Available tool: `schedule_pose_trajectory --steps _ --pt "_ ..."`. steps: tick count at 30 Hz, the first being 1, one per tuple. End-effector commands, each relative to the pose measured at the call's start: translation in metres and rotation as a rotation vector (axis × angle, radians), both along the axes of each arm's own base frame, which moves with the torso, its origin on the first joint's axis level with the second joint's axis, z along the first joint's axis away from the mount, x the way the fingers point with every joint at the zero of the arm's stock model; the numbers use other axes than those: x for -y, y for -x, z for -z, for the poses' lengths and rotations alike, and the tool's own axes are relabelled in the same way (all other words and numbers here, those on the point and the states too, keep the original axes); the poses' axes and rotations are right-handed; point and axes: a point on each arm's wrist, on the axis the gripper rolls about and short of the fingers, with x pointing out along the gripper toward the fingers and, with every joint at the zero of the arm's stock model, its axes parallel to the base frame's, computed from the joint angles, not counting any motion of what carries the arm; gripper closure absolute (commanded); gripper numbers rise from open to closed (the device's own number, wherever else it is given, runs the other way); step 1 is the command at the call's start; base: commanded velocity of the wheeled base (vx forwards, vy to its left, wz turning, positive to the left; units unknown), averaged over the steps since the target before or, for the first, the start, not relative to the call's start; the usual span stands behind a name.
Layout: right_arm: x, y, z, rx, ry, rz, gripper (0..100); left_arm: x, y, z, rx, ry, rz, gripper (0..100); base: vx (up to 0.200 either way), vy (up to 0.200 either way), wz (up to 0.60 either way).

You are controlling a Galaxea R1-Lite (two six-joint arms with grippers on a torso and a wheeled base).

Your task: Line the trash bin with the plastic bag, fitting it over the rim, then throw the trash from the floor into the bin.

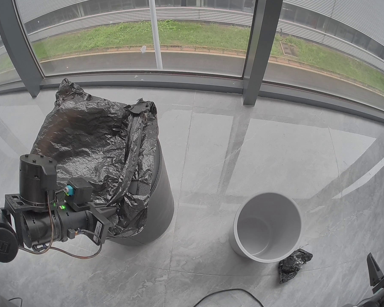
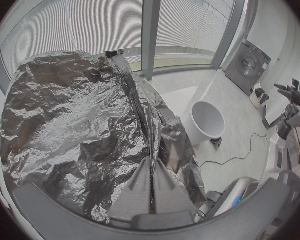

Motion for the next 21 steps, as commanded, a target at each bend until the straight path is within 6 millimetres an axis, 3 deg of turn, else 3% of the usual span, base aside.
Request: schedule_pose_trajectory --steps 1,8,13,14,15,16,17,18,19,20,21 --pt "0.000 -0.001 0.005 -0.010 0.005 -0.013 0 -0.011 -0.006 -0.028 0.105 0.068 -0.041 100 0.000 0.000 0.00" --pt "0.001 -0.011 0.003 -0.147 0.006 -0.057 0 -0.004 -0.020 -0.108 0.365 0.173 0.025 100 0.000 0.000 0.00" --pt "0.001 -0.012 -0.002 -0.138 0.032 -0.092 0 0.002 -0.005 -0.145 0.457 0.190 0.080 100 0.000 0.000 0.00" --pt "0.000 -0.012 -0.015 -0.109 0.038 -0.102 0 0.001 -0.001 -0.147 0.455 0.185 0.087 100 0.000 0.000 0.00" --pt "0.000 -0.018 -0.043 -0.075 0.033 -0.113 0 0.000 0.005 -0.149 0.457 0.181 0.097 100 0.000 0.000 0.00" --pt "0.000 -0.020 -0.048 -0.070 0.031 -0.114 0 0.000 0.006 -0.150 0.457 0.180 0.099 100 0.000 0.000 0.00" --pt "-0.003 -0.045 -0.099 -0.031 0.038 -0.156 0 -0.003 0.015 -0.149 0.444 0.173 0.104 100 0.000 0.000 0.00" --pt "-0.005 -0.056 -0.114 -0.013 0.043 -0.183 0 -0.004 0.017 -0.149 0.438 0.170 0.104 100 0.000 0.000 0.00" --pt "-0.012 -0.086 -0.148 0.026 0.075 -0.291 0 -0.006 0.020 -0.147 0.426 0.165 0.103 100 0.000 0.000 0.00" --pt "-0.015 -0.100 -0.158 0.030 0.091 -0.339 0 -0.006 0.021 -0.146 0.420 0.162 0.102 100 0.000 0.000 0.00" --pt "-0.026 -0.130 -0.171 0.022 0.125 -0.443 0 -0.008 0.023 -0.145 0.419 0.162 0.102 100 0.000 0.000 0.00"
